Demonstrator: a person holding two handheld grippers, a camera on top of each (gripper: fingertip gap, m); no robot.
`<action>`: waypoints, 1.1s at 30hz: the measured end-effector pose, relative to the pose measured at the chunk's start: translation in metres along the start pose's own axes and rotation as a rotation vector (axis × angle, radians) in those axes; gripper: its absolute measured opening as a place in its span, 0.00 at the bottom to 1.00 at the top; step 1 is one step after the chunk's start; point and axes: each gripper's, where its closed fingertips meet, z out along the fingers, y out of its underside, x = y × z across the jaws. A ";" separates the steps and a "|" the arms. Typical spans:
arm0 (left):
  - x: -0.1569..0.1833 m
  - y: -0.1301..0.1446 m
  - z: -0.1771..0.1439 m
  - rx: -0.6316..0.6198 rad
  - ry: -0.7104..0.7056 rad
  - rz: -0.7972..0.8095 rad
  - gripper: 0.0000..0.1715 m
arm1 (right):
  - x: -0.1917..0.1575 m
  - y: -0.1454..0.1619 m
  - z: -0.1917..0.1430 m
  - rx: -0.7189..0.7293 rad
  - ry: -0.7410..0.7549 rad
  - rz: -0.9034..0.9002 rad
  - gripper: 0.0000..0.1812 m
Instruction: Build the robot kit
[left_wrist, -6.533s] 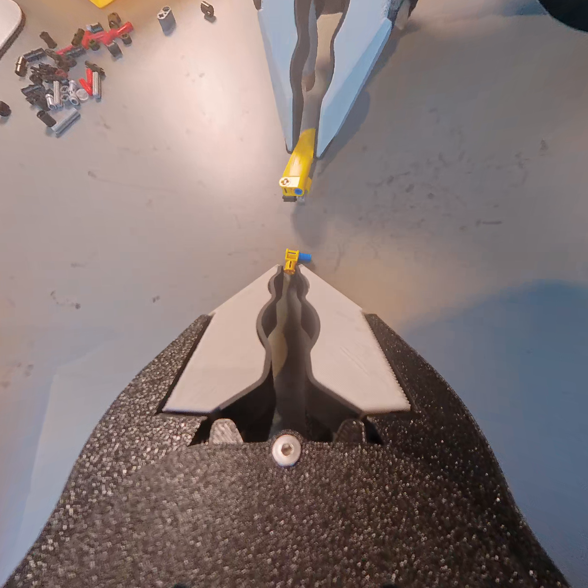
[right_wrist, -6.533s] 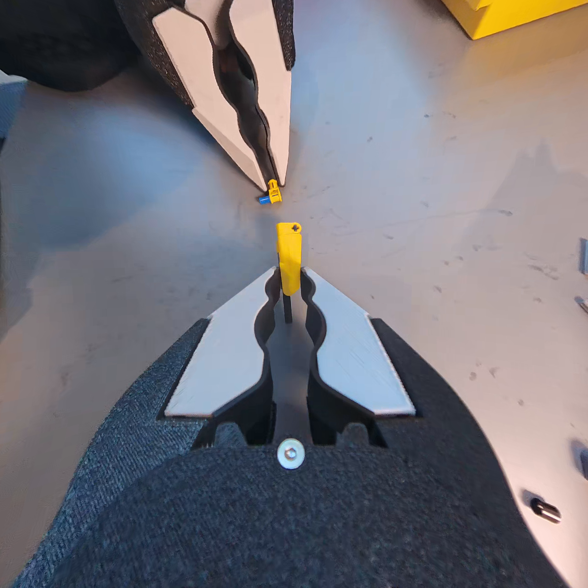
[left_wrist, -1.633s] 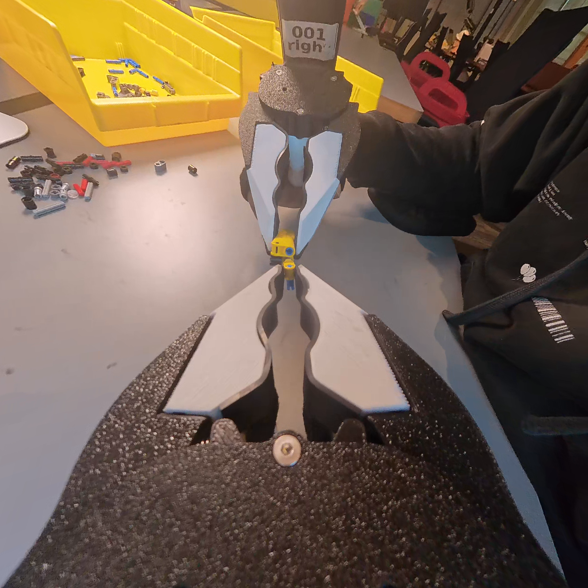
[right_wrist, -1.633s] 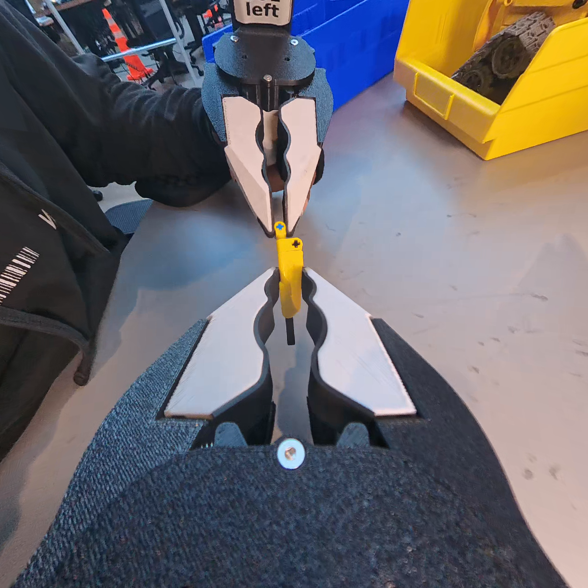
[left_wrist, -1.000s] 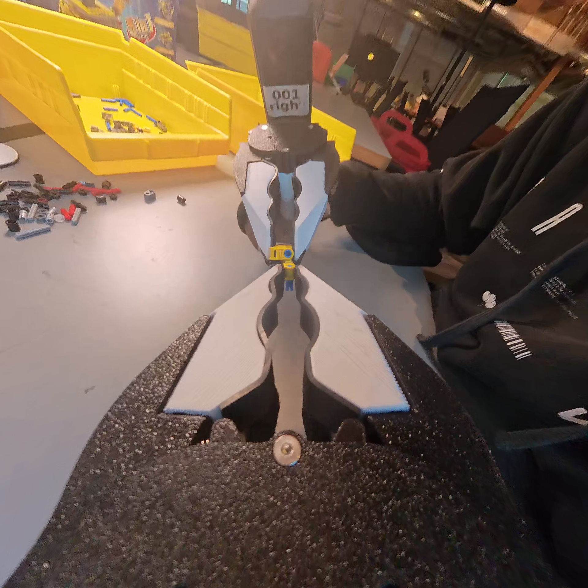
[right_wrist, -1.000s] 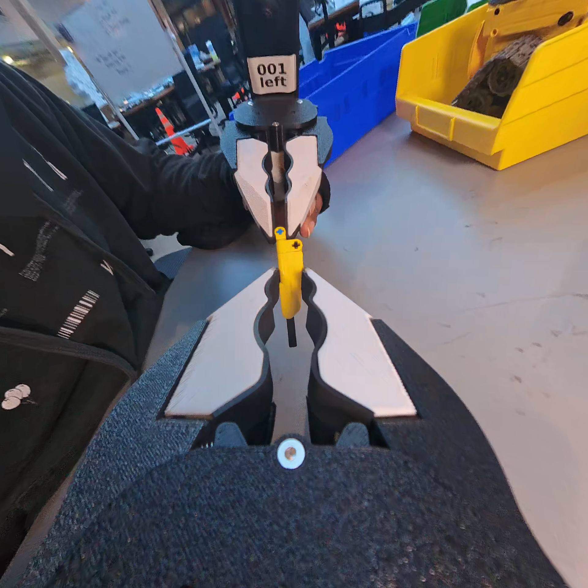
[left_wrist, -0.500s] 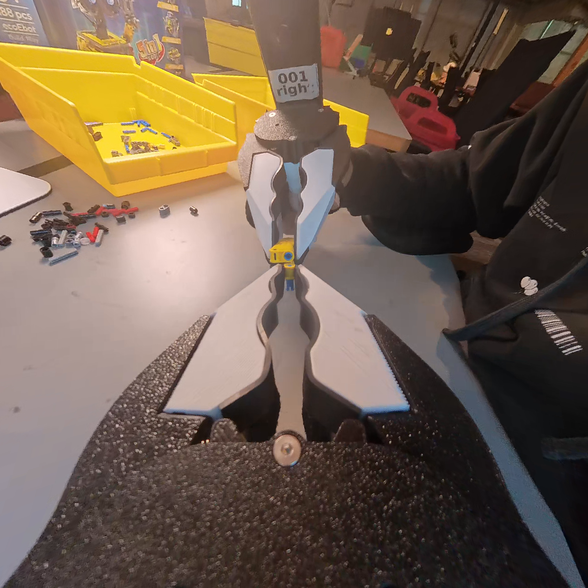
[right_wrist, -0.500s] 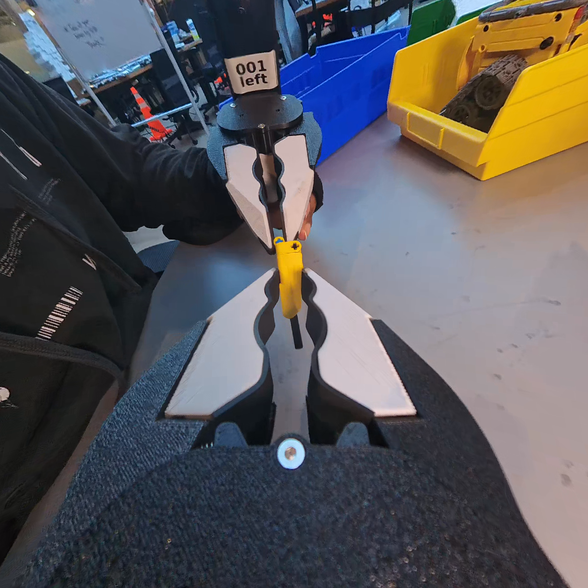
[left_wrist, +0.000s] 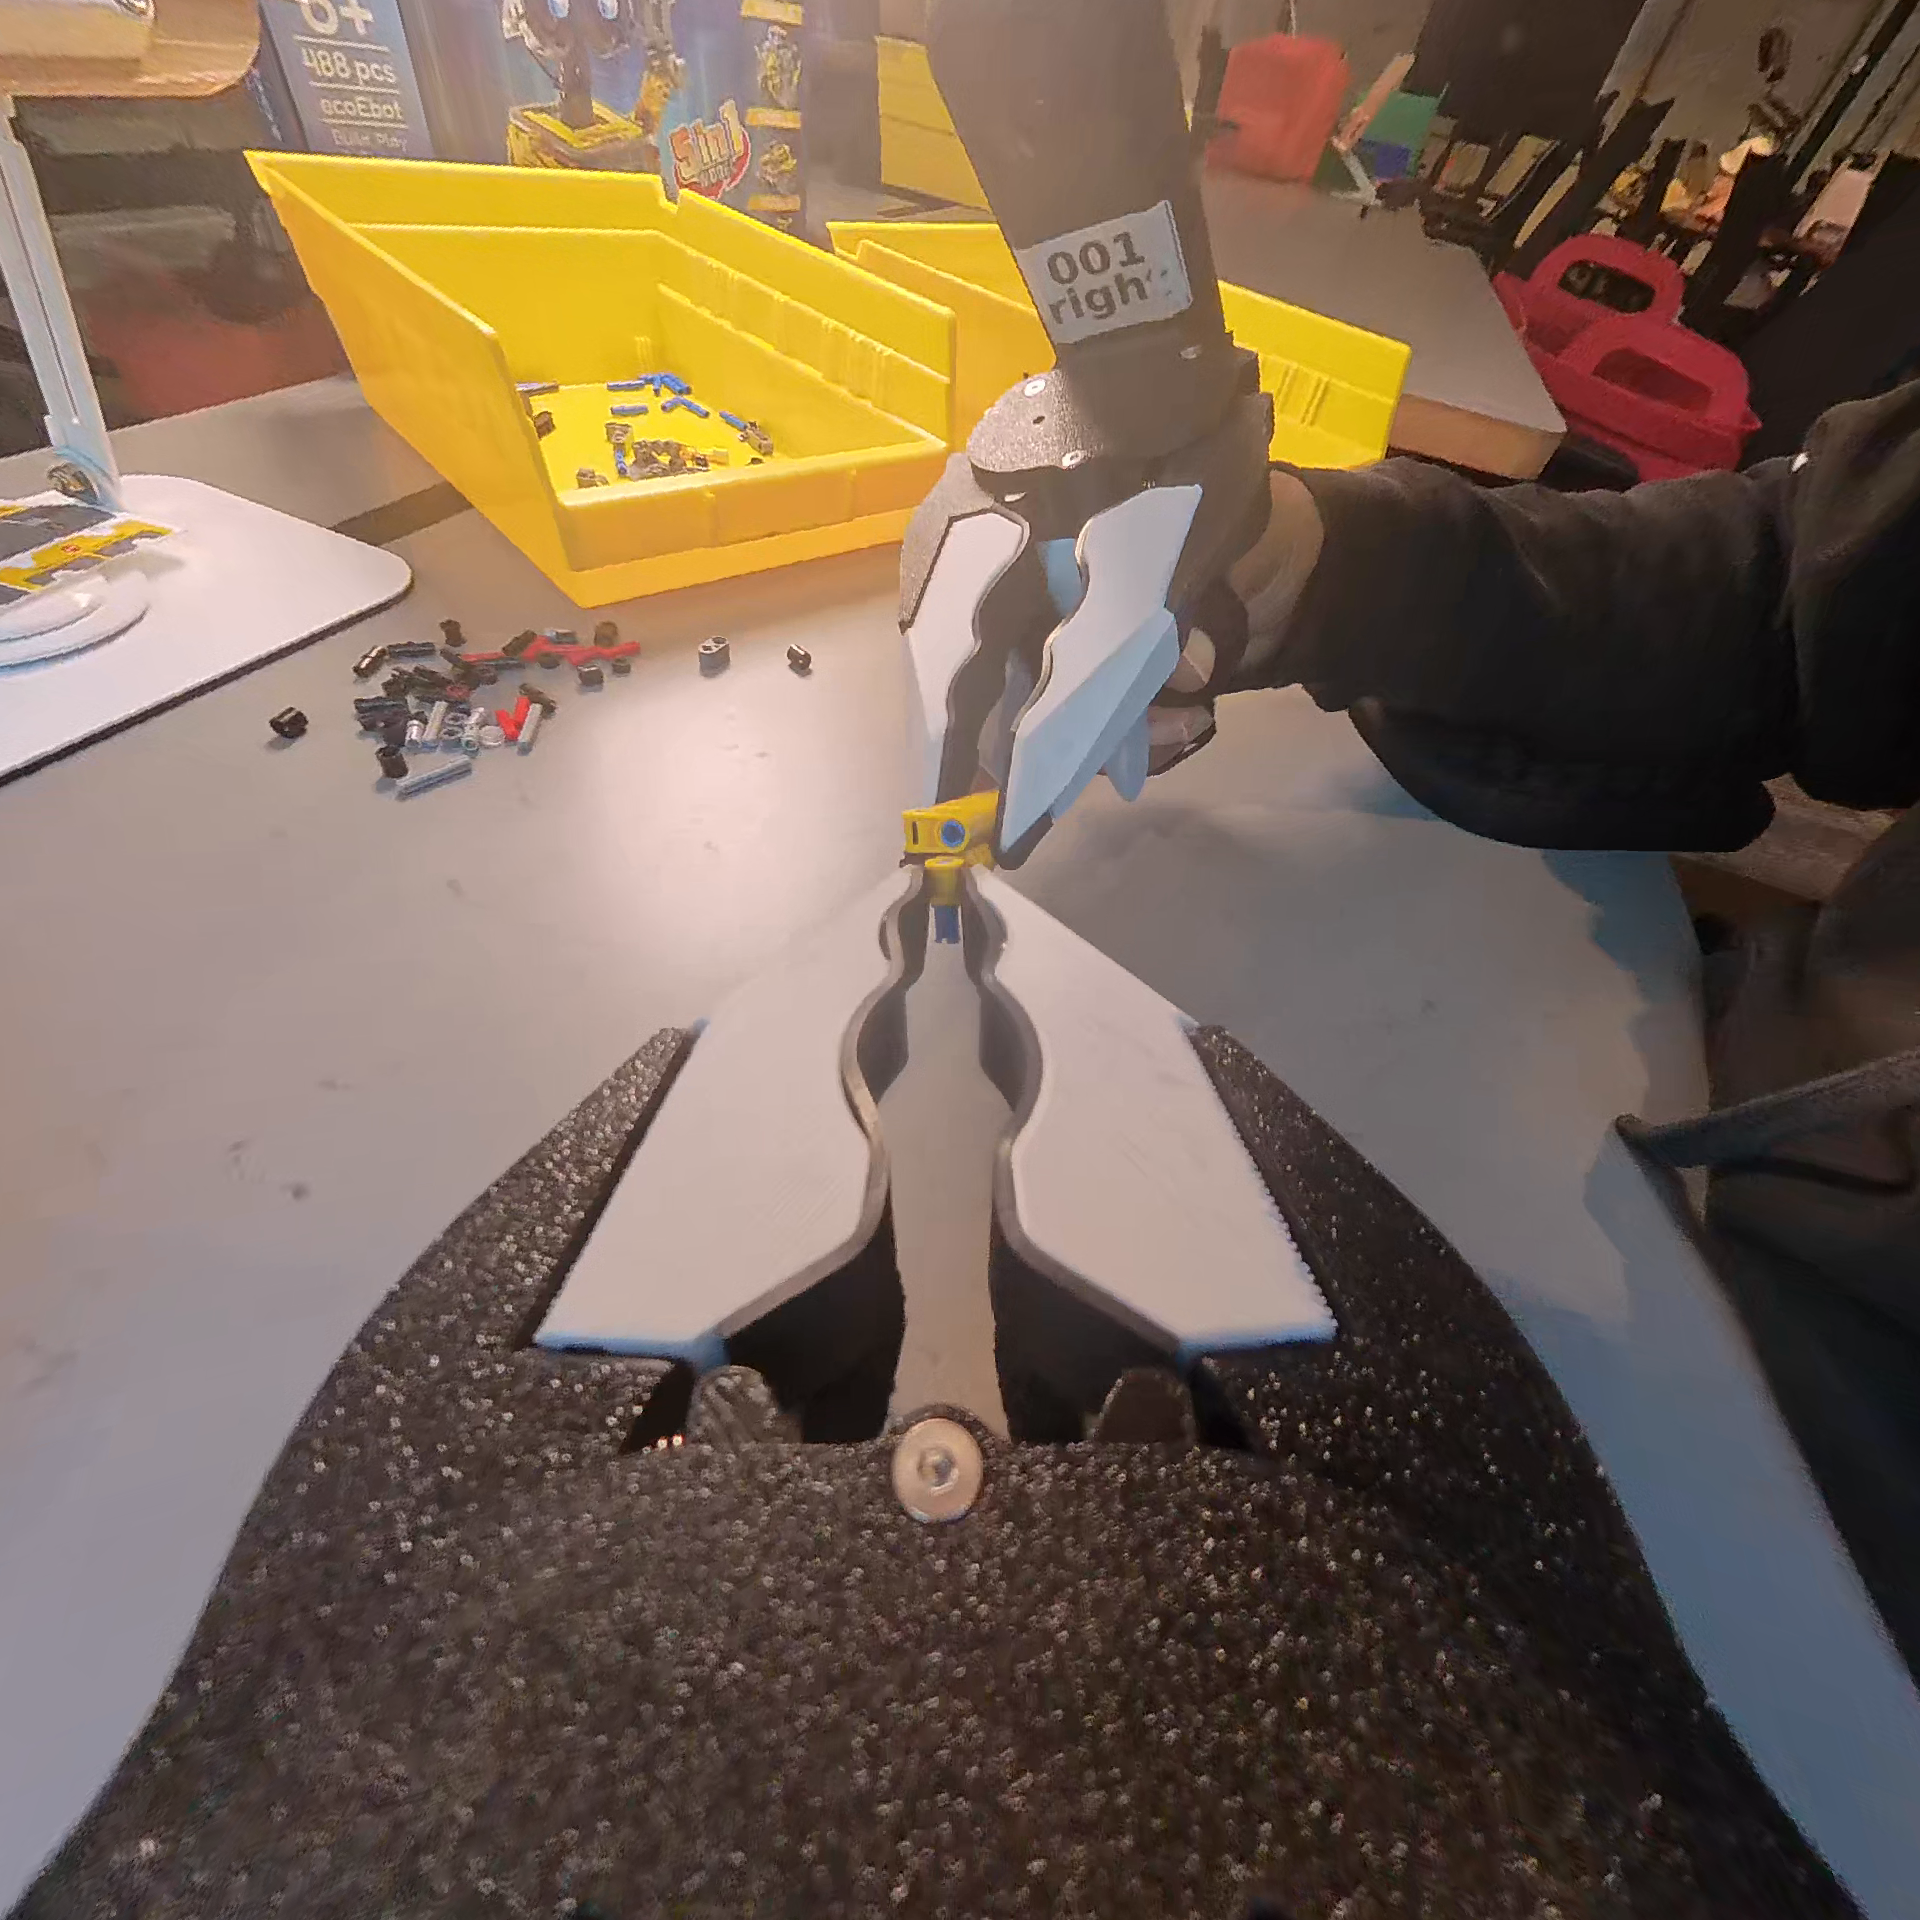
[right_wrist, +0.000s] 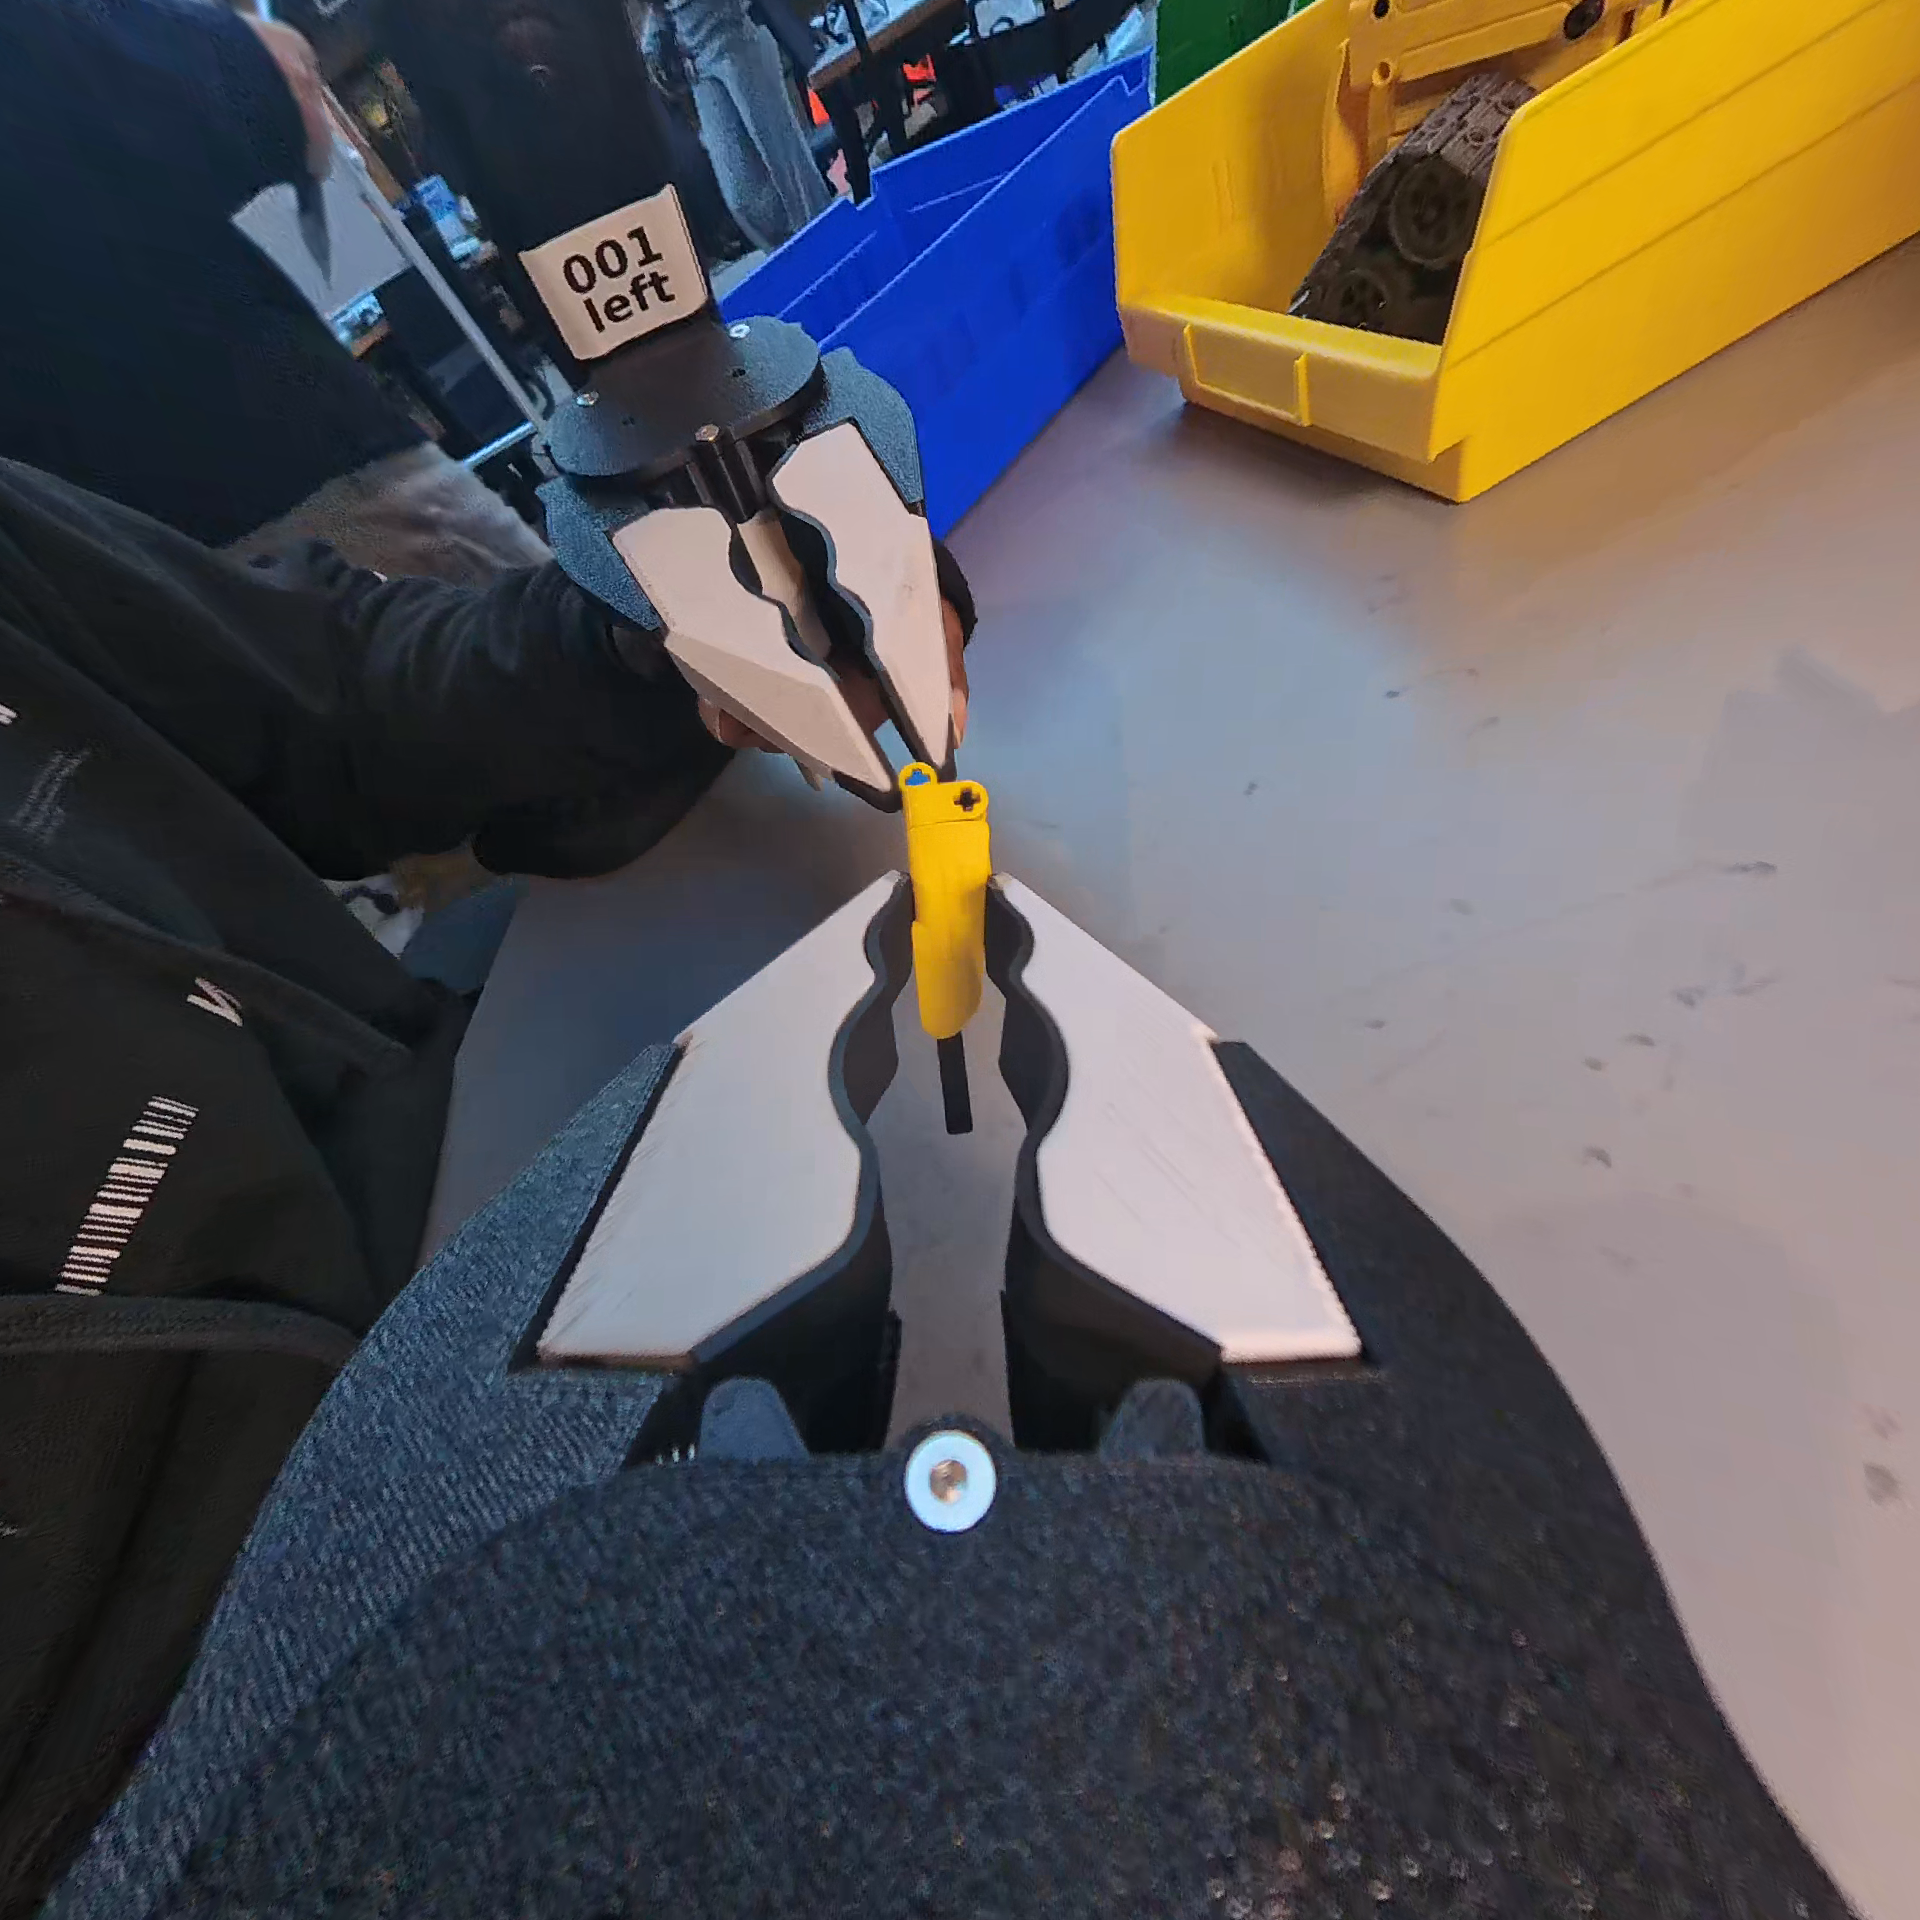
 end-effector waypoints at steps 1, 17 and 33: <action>0.000 0.000 0.001 -0.007 -0.009 0.013 0.03 | 0.000 0.000 -0.001 0.003 0.003 0.006 0.07; -0.006 -0.002 0.007 0.017 -0.060 -0.029 0.02 | 0.007 -0.003 -0.003 0.041 0.057 0.053 0.07; 0.008 0.005 0.005 0.000 0.051 0.060 0.03 | -0.008 0.000 -0.003 0.045 -0.091 0.153 0.07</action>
